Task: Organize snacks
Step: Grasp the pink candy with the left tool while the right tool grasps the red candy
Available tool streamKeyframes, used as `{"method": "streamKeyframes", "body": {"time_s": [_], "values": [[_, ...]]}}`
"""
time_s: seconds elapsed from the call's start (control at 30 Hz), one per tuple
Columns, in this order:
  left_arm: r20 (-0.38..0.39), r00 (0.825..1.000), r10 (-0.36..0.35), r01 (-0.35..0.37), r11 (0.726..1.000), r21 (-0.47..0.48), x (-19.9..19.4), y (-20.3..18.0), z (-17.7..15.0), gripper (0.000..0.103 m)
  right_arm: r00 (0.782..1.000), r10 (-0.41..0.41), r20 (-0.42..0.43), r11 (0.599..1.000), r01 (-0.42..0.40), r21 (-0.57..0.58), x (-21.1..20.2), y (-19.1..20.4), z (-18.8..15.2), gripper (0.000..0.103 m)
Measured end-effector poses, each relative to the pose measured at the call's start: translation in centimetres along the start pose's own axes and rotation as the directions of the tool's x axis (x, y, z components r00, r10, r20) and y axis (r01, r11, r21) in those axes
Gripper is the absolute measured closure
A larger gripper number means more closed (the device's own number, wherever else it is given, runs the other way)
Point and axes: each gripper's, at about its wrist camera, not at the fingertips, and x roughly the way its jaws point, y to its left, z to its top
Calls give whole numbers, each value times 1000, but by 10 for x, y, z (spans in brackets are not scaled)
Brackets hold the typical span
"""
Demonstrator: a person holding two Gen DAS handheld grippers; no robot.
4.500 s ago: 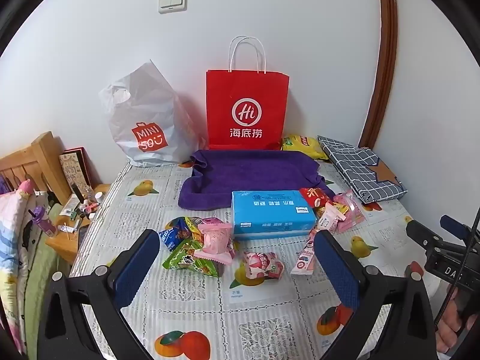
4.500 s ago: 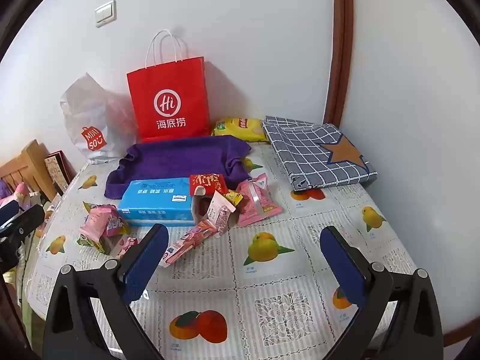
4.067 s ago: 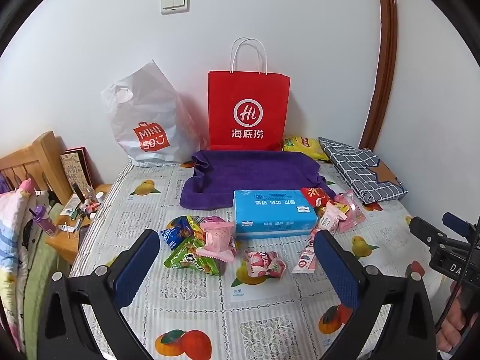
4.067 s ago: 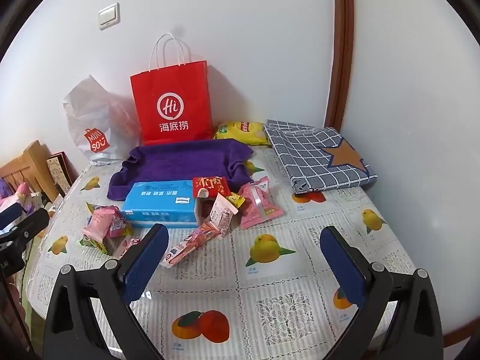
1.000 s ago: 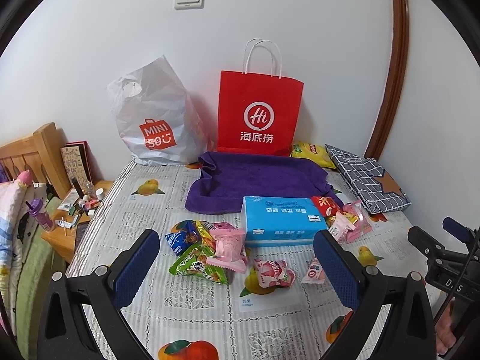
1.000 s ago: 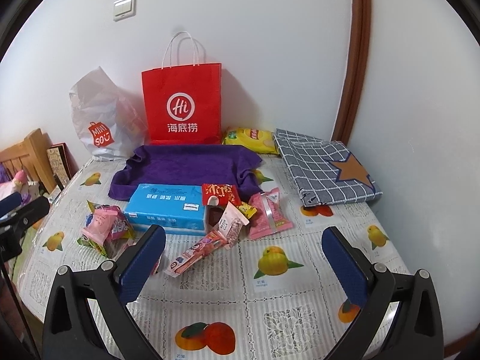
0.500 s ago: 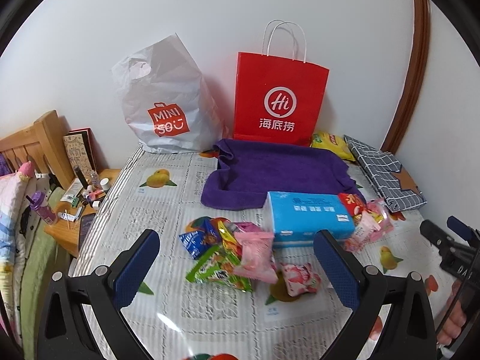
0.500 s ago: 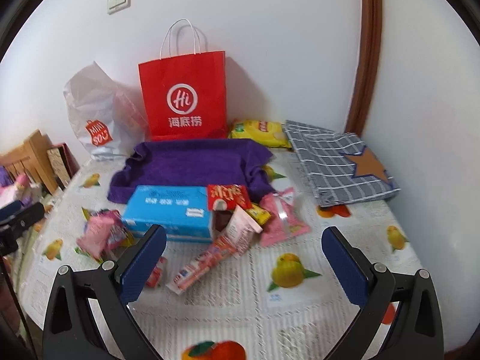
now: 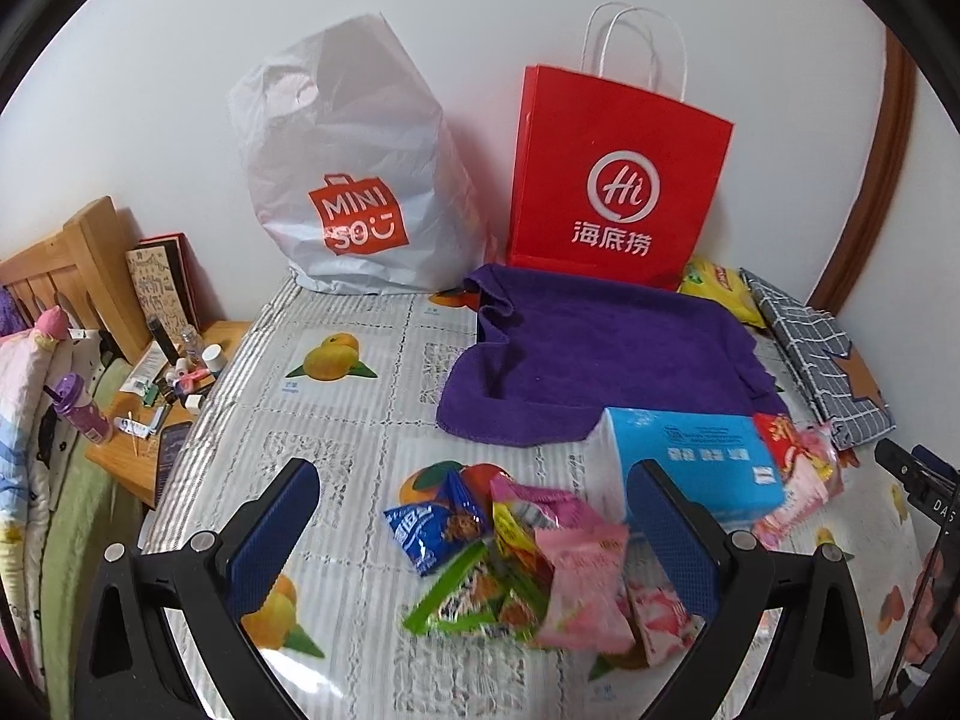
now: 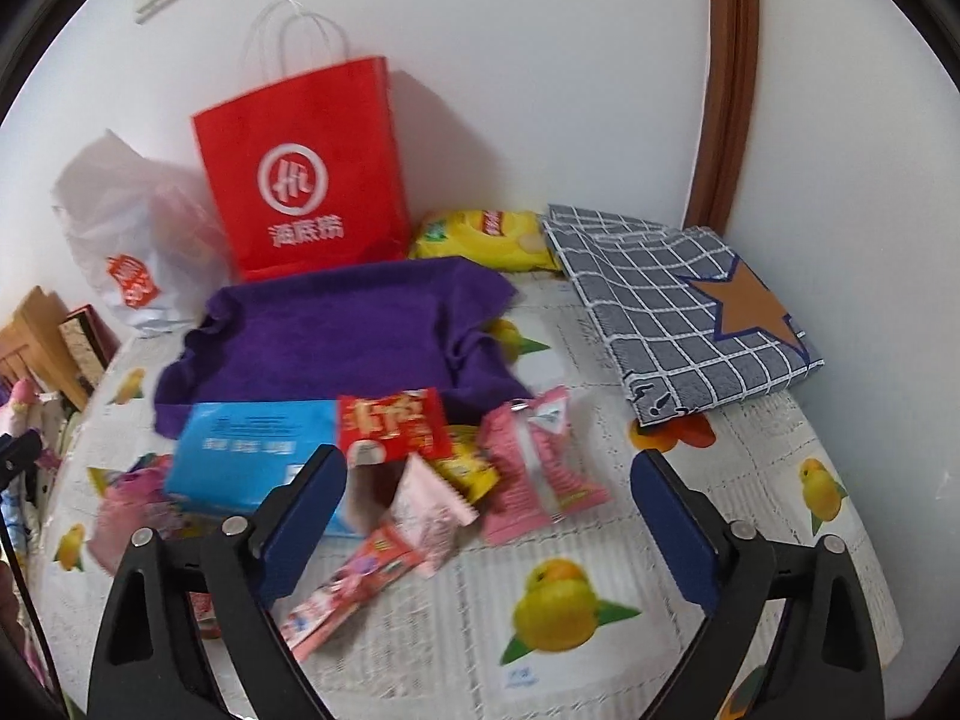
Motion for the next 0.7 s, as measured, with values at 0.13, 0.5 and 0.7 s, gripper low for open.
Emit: {"method": "streamKeyframes", "body": {"time_s": [0.13, 0.5, 0.7], "values": [[-20, 1000, -11, 11, 1000, -7, 20, 0, 7, 0, 998, 39, -38, 999, -39, 11, 23, -6, 0, 18], [-47, 998, -36, 36, 999, -1, 45, -1, 14, 0, 978, 184, -103, 980, -190, -61, 82, 33, 16, 19], [-54, 998, -43, 43, 999, -3, 52, 4, 13, 0, 966, 191, -176, 976, -206, -70, 114, 42, 14, 19]]}}
